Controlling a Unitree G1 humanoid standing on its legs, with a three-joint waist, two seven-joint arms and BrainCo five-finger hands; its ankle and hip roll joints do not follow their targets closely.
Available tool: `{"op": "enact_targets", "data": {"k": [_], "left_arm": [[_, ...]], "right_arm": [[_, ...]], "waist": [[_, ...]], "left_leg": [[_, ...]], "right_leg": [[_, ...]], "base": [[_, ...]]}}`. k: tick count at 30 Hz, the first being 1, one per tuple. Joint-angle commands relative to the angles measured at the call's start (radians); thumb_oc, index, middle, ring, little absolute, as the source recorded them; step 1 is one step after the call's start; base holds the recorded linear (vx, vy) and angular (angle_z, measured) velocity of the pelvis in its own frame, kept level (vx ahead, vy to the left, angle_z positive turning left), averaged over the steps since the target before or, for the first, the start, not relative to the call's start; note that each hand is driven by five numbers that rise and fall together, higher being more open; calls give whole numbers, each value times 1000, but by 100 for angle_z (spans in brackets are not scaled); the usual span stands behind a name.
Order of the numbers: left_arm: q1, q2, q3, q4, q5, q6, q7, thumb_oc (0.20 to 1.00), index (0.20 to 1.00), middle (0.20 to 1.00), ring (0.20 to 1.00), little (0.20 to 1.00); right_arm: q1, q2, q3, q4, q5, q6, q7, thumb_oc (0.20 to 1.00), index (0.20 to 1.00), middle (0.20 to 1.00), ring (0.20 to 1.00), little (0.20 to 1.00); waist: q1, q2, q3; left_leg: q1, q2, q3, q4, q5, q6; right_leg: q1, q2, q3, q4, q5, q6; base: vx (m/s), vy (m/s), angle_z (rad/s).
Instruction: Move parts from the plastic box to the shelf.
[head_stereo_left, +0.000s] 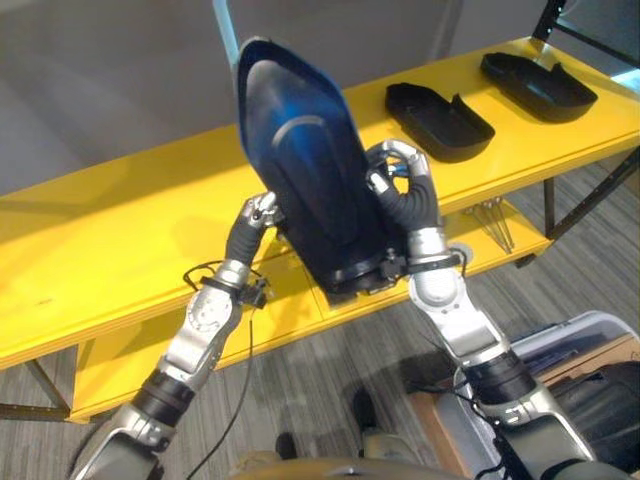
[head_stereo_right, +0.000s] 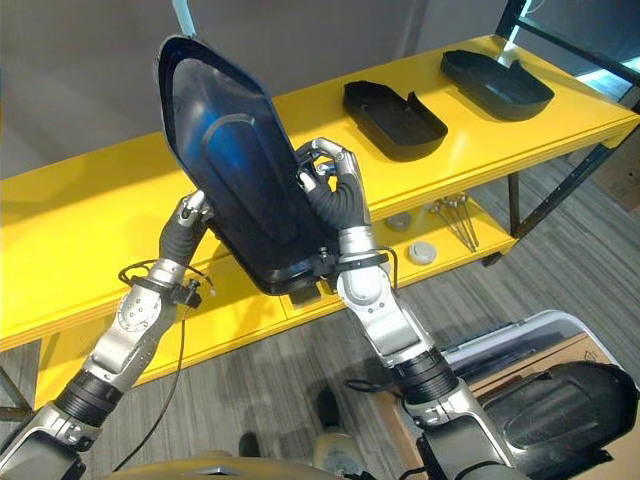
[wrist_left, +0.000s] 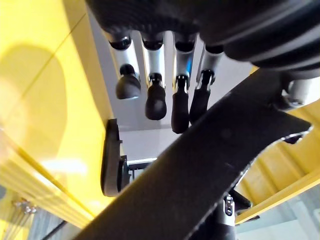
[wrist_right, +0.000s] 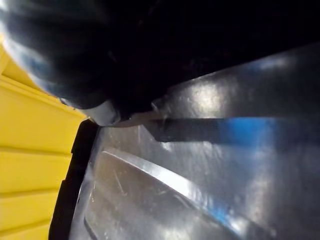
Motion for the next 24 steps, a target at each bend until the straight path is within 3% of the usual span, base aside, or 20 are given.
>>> {"op": "enact_targets", "data": {"k": [1,11,17,24], "left_arm": [[-38,52,41,18,156,-3,92,200,200,200,200,200],[-97,77,53,11,269,-5,160,200,200,200,200,200],[-119,74,47,26,271,-8,193,200,200,200,200,200],[-230,37,-2,100,228,-14,233,200,200,200,200,200]], "right_arm": [[-41,43,25,-108,6,-155,58,200,200,200,200,200],[-188,40,56,24,32,-147,59,200,200,200,200,200],[-258,60,96,128,24,-126,51,200,200,200,200,200],[-363,70,100,244,27,-101,-11,200,200,200,200,200]], "waist": [[26,-34,-36],[80,-58,-24],[121,-72,-9],[137,-77,20]], "left_leg": [[37,41,-39,33,-112,-35],[14,48,-71,30,-102,-39],[-18,52,-98,27,-90,-41],[-88,56,-126,27,-68,-49]], "right_leg": [[119,-60,-24,170,-321,70],[118,-59,-49,162,-323,69],[99,-56,-69,156,-319,68],[33,-48,-72,163,-309,71]], "base": [[0,0,0],[11,-31,7],[10,-30,15],[-42,-26,12]]}}
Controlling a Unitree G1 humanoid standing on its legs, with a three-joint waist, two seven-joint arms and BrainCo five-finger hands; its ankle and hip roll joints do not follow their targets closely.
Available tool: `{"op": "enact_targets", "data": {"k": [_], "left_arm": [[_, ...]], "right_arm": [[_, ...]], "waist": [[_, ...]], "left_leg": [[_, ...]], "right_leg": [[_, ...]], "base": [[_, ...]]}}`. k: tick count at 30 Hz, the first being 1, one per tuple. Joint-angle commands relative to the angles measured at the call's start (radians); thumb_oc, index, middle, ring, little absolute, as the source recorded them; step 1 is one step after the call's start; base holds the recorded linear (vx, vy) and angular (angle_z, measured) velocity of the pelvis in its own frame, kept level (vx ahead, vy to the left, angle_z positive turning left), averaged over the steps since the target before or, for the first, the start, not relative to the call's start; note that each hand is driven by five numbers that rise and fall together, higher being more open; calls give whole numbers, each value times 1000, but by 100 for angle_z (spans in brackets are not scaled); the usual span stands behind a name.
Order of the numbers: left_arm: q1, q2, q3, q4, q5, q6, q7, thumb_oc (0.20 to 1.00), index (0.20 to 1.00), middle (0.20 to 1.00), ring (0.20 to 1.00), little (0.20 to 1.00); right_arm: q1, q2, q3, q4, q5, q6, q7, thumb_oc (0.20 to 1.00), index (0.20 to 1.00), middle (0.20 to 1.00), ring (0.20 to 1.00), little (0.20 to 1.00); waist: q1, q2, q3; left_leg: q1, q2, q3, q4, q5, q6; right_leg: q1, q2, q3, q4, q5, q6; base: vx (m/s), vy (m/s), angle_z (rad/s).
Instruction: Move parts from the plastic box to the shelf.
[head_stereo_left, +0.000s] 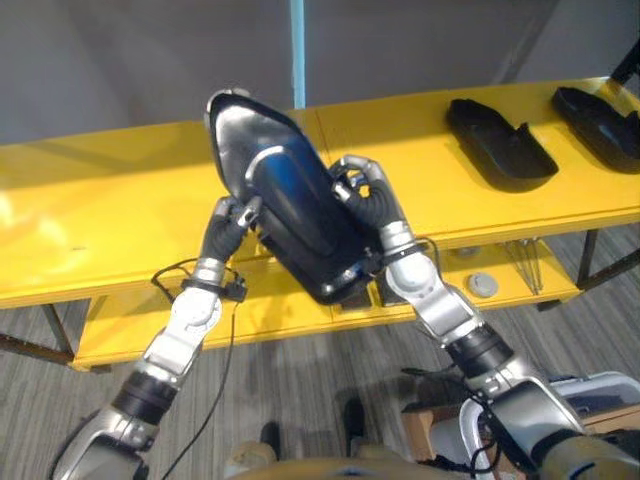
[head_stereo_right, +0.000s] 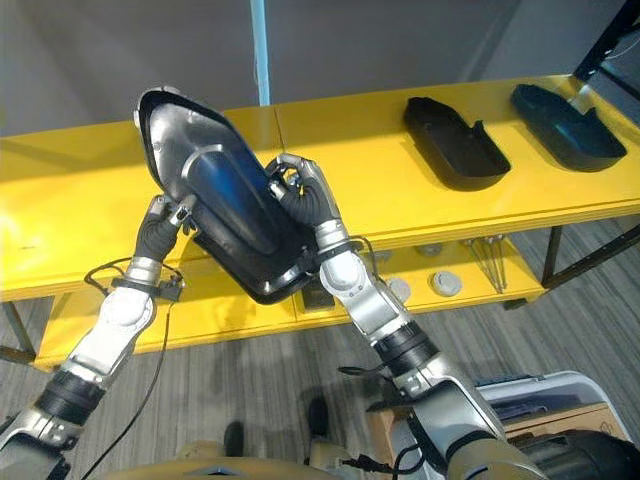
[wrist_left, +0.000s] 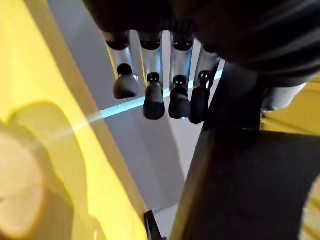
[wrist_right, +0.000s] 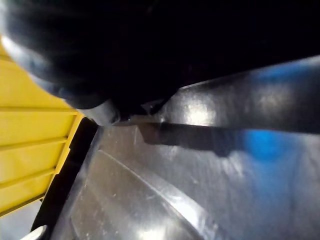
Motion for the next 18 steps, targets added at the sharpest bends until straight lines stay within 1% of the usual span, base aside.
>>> {"op": "enact_targets", "data": {"k": [1,2,3,4,5,8,10,16,17,18], "left_arm": [[-190,-13,-62,32,-54,-40,38,200,200,200,200,200],[-201,-23,-67,39,-71,-43,42,200,200,200,200,200],[-219,-35,-76,57,-94,-45,41,282,282,282,282,282],[-240,-57,-92,78,-141,-45,28,595,595,595,595,595],[-249,-65,-102,97,-162,-41,19,1000,1000,1000,1000,1000],[-260,-70,-109,108,-177,-37,13,1000,1000,1000,1000,1000],[-289,-76,-125,140,-214,-22,-11,1000,1000,1000,1000,1000],[-327,-81,-134,174,-264,-18,-16,1000,1000,1000,1000,1000],[-399,-78,-138,232,-310,-16,-17,1000,1000,1000,1000,1000],[-399,-78,-138,232,-310,-16,-17,1000,1000,1000,1000,1000]], "right_arm": [[-177,25,-14,-47,23,-69,-51,200,200,200,200,200],[-192,26,-14,-35,21,-62,-57,200,200,200,200,200],[-210,25,-13,-27,21,-60,-63,200,200,200,200,200],[-229,27,-17,-20,27,-49,-70,200,200,200,200,200],[-234,32,-15,-18,35,-48,-69,200,200,200,200,200],[-238,35,-16,-18,42,-48,-67,200,200,200,200,200],[-242,55,-9,-36,64,-45,-52,200,200,200,200,200],[-244,92,24,-89,82,-58,-20,200,200,200,200,200],[-259,112,44,-85,97,-56,-7,200,200,200,200,200],[-259,112,44,-85,97,-56,-7,200,200,200,200,200]], "waist": [[23,0,46],[23,1,48],[24,3,49],[20,8,57],[19,10,61],[18,12,62],[10,20,71],[-3,32,87],[-12,33,88],[-12,33,89]], "left_leg": [[6,45,-42,26,-94,-38],[1,46,-44,25,-91,-39],[-8,45,-46,24,-88,-40],[-18,42,-50,21,-82,-40],[-24,42,-51,20,-79,-40],[-28,41,-51,20,-78,-40],[-35,40,-46,16,-73,-40],[-42,36,-32,15,-73,-39],[-41,36,-24,15,-72,-39],[-41,36,-24,14,-72,-39]], "right_leg": [[86,-40,-3,164,-311,84],[79,-40,-3,164,-309,85],[71,-39,-2,164,-307,86],[59,-37,3,162,-303,87],[53,-38,2,162,-301,88],[49,-38,3,161,-300,89],[38,-37,10,159,-296,91],[22,-39,25,157,-288,95],[17,-39,27,158,-288,97],[17,-39,28,158,-288,97]], "base": [[-10,-11,12],[-6,-4,14],[0,10,13],[0,16,9],[0,0,0],[0,0,0],[-3,43,-2],[-8,39,-11],[-3,27,-7],[2,36,-5]]}}
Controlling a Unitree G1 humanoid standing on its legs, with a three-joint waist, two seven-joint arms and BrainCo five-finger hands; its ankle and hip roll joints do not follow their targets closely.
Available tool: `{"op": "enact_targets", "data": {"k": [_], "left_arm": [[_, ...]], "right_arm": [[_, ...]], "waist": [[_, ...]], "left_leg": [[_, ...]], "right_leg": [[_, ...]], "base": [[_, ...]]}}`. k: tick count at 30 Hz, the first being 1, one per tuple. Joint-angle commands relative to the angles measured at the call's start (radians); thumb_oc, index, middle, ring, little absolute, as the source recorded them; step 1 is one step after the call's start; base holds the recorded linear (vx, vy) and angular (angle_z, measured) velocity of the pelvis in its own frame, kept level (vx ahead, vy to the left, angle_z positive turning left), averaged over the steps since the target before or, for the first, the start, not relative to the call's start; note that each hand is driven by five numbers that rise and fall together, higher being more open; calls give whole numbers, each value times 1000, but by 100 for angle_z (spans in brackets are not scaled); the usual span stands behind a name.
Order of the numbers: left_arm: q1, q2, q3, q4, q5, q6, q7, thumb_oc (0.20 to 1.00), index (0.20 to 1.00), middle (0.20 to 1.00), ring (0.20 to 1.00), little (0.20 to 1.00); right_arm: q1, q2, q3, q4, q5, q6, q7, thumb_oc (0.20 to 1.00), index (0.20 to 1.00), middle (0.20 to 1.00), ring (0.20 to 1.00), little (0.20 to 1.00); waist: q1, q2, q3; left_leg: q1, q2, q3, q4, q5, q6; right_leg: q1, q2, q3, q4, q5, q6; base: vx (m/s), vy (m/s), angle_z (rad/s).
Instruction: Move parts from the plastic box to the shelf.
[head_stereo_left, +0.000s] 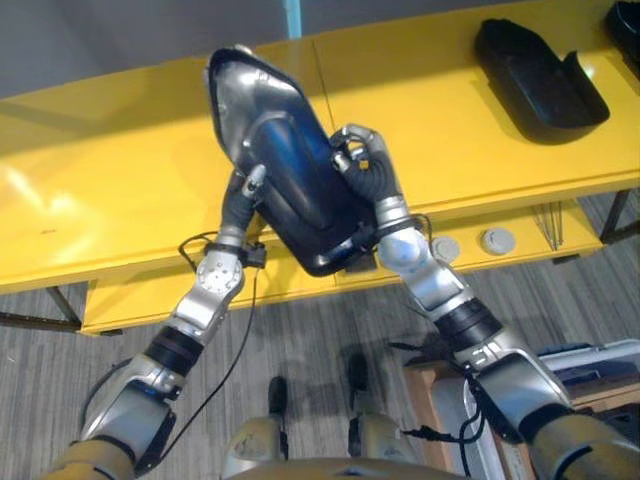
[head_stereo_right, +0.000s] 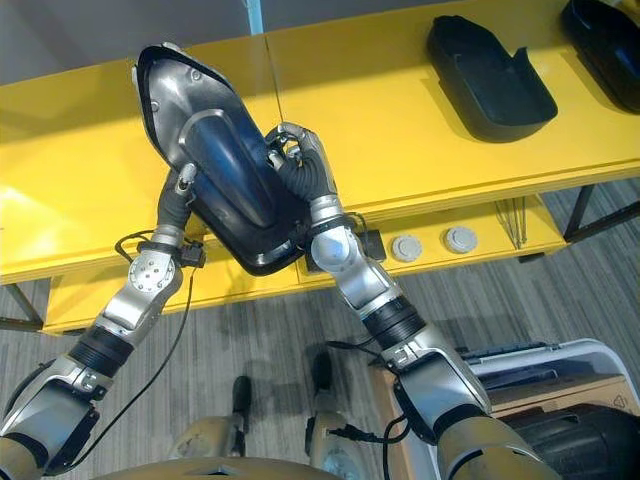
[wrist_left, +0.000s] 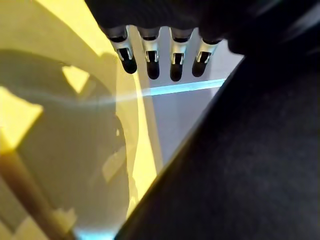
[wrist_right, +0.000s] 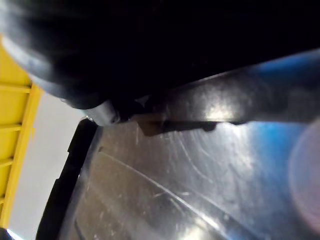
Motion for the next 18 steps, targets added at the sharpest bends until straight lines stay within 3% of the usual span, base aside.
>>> {"op": "enact_targets", "data": {"k": [1,3,4,5,6,9,18], "left_arm": [[-213,-11,-65,74,-61,-33,-23,1000,1000,1000,1000,1000],[-258,-23,-79,111,-81,-31,-19,1000,1000,1000,1000,1000],[-281,-27,-86,130,-83,-30,-20,592,592,592,592,592],[-281,-27,-86,131,-83,-31,-20,316,316,316,316,316],[-299,-27,-96,139,-84,-29,-28,200,200,200,200,200],[-321,-6,-117,127,-87,-30,-68,200,200,200,200,200],[-326,6,-171,96,-278,-41,-230,200,200,200,200,200]], "right_arm": [[-167,89,39,-132,36,-88,36,200,200,200,200,200],[-179,100,55,-134,51,-90,42,200,200,200,200,200],[-185,112,67,-137,65,-96,50,200,200,200,200,200],[-185,112,67,-137,65,-96,50,200,200,200,200,200],[-190,115,69,-142,72,-99,55,200,200,200,200,200],[-188,128,79,-161,108,-110,82,200,200,200,200,200],[-184,166,137,-191,186,-134,172,200,200,200,200,200]], "waist": [[16,7,6],[9,8,10],[3,9,13],[3,9,13],[0,10,14],[-9,12,18],[-22,12,6]], "left_leg": [[43,35,-28,16,-85,-35],[43,36,-22,14,-85,-35],[44,37,-17,13,-84,-36],[44,37,-17,13,-84,-36],[43,36,-15,13,-83,-36],[48,37,-6,13,-84,-36],[78,41,22,17,-96,-36]], "right_leg": [[106,-43,22,158,-309,108],[102,-43,26,159,-307,110],[97,-42,29,161,-305,112],[96,-42,29,161,-305,112],[95,-42,31,161,-304,113],[94,-40,37,162,-303,114],[108,-37,57,170,-305,116]], "base": [[-3,21,-7],[-12,28,-10],[-17,20,-14],[-17,13,-17],[-10,9,-14],[-14,21,-6],[-1,12,-13]]}}
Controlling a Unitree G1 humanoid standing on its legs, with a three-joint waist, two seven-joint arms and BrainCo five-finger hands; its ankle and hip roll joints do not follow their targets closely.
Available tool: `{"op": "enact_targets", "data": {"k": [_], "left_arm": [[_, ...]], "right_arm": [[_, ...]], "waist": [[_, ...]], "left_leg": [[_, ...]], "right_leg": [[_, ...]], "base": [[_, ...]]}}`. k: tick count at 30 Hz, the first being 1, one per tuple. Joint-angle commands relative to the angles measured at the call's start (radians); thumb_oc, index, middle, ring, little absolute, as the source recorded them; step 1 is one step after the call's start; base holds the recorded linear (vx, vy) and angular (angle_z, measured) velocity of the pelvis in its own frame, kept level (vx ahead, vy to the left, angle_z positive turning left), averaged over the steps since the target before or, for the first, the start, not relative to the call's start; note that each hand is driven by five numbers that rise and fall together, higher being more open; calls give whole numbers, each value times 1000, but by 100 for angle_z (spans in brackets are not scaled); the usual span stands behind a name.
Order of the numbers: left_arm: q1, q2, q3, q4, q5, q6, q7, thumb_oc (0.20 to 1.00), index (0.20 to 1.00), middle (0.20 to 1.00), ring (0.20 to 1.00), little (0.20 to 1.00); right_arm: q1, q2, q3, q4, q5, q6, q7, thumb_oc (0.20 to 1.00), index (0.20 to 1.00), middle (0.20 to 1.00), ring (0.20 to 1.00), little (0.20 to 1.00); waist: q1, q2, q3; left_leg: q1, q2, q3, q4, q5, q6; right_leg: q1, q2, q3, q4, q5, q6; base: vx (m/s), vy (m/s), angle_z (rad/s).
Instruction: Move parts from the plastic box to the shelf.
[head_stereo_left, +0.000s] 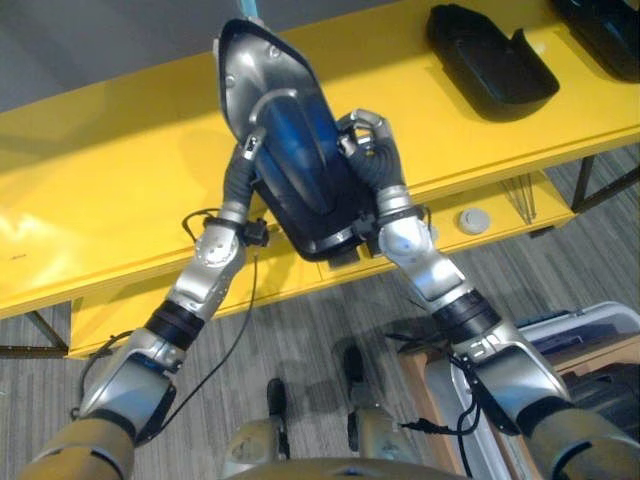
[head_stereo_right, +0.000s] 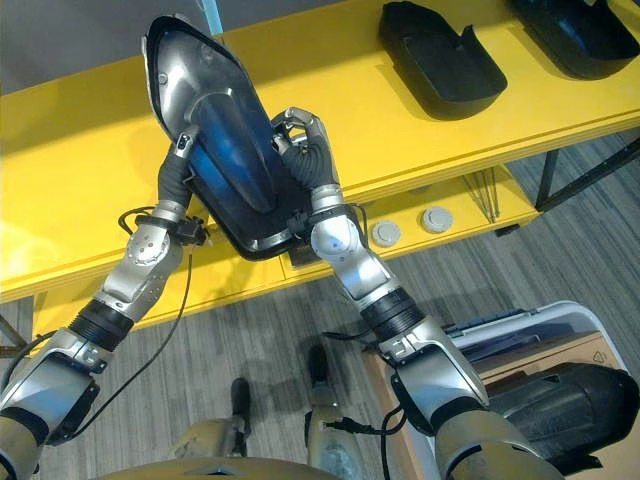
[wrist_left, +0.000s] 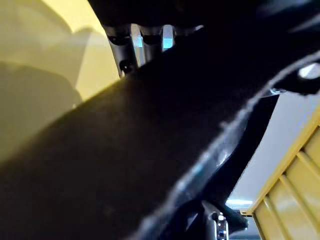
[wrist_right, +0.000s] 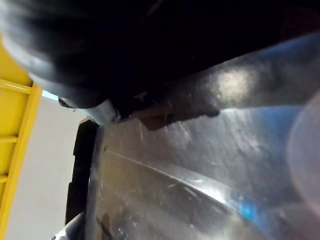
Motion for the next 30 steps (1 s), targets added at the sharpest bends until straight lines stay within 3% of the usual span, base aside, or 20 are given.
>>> {"op": "enact_targets", "data": {"k": [1,5,6,7,9,14,19,30], "left_arm": [[-197,-40,-127,34,-32,-14,-103,200,200,200,200,200],[-214,-39,-125,61,25,-22,-70,200,200,200,200,200],[-214,-40,-125,61,25,-22,-69,200,200,200,200,200],[-222,-48,-116,81,39,-24,-46,200,200,200,200,200],[-220,-28,-83,115,110,-13,3,200,200,200,200,200],[-220,4,-39,138,174,-13,61,200,200,200,200,200],[-169,75,94,157,198,-23,129,200,200,200,200,200],[-127,211,235,261,241,11,155,200,200,200,200,200]], "right_arm": [[-143,159,139,-192,43,-162,173,200,200,200,200,200],[-161,146,169,-181,14,-158,186,200,200,200,200,200],[-161,146,169,-181,14,-158,186,809,809,809,809,809],[-177,137,168,-171,5,-156,186,1000,1000,1000,1000,1000],[-160,83,152,-160,-11,-140,180,1000,1000,1000,1000,1000],[-127,45,113,-171,-2,-138,171,1000,1000,1000,1000,1000],[29,-24,-38,-250,96,-169,169,1000,1000,1000,1000,1000],[315,-43,-192,-360,205,-217,227,1000,1000,1000,1000,1000]], "waist": [[9,10,4],[16,8,-6],[16,9,-6],[19,7,-8],[18,4,-14],[15,-1,-20],[-21,-8,-27],[-74,-11,-24]], "left_leg": [[63,41,-51,17,-95,-34],[79,44,-48,20,-102,-35],[80,44,-48,20,-102,-35],[82,44,-48,21,-103,-35],[93,45,-46,21,-106,-36],[102,47,-45,23,-110,-37],[120,48,-19,15,-113,-36],[142,60,45,6,-118,-39]], "right_leg": [[128,-52,-1,170,-324,116],[145,-53,-7,169,-329,114],[146,-53,-7,168,-329,114],[150,-54,-9,169,-329,113],[160,-53,-13,166,-332,113],[169,-54,-14,164,-335,113],[166,-48,2,166,-337,113],[146,-25,40,166,-330,117]], "base": [[2,-8,-9],[0,-3,-1],[0,0,0],[0,0,0],[11,-19,1],[6,-6,0],[0,0,0],[5,-1,-17]]}}
